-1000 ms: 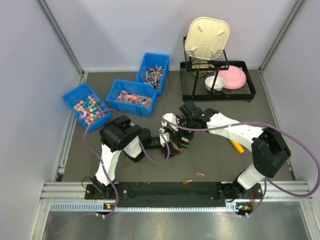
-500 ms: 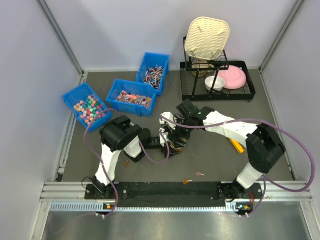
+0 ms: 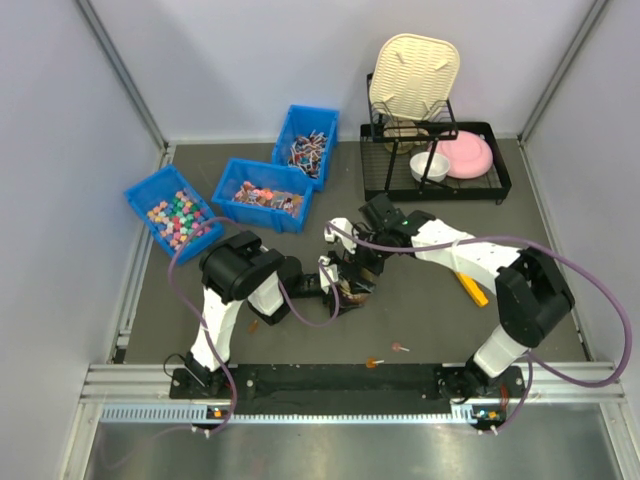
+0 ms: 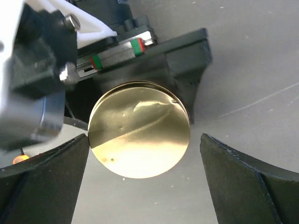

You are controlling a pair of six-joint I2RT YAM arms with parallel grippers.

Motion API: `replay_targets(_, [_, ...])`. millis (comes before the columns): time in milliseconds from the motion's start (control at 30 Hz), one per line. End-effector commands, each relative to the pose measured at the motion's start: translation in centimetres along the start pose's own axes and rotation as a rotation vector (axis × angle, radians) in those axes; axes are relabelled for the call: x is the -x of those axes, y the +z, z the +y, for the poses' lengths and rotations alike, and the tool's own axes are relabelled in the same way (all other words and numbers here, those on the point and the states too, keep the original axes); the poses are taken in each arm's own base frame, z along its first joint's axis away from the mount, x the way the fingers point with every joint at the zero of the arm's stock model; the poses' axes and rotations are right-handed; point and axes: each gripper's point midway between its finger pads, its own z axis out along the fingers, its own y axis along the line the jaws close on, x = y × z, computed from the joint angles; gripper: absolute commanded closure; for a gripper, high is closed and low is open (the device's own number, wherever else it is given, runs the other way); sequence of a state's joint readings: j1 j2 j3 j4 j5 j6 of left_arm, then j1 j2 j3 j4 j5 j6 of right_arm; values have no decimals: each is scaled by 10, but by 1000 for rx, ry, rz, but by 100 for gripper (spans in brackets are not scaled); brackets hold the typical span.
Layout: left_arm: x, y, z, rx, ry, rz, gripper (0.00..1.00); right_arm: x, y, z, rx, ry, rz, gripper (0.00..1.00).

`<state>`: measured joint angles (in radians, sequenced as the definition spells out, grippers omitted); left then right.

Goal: Pack the candies
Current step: Close the bottle lid on the packing bottle.

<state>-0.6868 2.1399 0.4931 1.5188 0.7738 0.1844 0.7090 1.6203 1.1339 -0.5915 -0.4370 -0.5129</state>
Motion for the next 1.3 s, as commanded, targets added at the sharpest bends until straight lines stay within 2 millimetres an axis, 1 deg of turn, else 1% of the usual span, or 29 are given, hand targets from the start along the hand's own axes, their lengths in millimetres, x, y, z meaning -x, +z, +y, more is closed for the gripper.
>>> replay_targets(0, [8,-3,11,50,133,-64,1,24,-19,-8,-32,-23,-107,1])
replay_targets(267, [8,-4,11,52,133,-64,1,20,-17,-1,8,-27,-105,1])
replay_targets(367, [8,-4,11,50,130,-64,1,15,-13,4,38,-18,-93,4])
replay_targets(467, [7,-4,11,50,130,-64,1,14,-11,7,62,-11,-90,4])
replay_targets(600, [9,-3,12,51,133,-66,1,21,-17,7,62,-18,-109,4])
replay_targets(667, [8,-3,11,49,131,-65,1,30,-25,7,49,-23,-134,4])
replay_targets(767, [8,-3,11,48,132,-66,1,34,-35,-4,8,-14,-155,6])
replay_targets(833, [7,-4,11,49,130,-63,1,33,-38,-15,-14,17,-159,7])
replay_targets(933, [7,-3,11,49,131,-64,1,29,-40,-26,-26,65,-164,10])
replay_targets(1100, [7,-4,11,49,133,-63,1,26,-37,-34,-35,96,-167,13])
replay_targets(1267, [8,-3,11,46,134,-65,1,19,-25,-38,-22,134,-147,16])
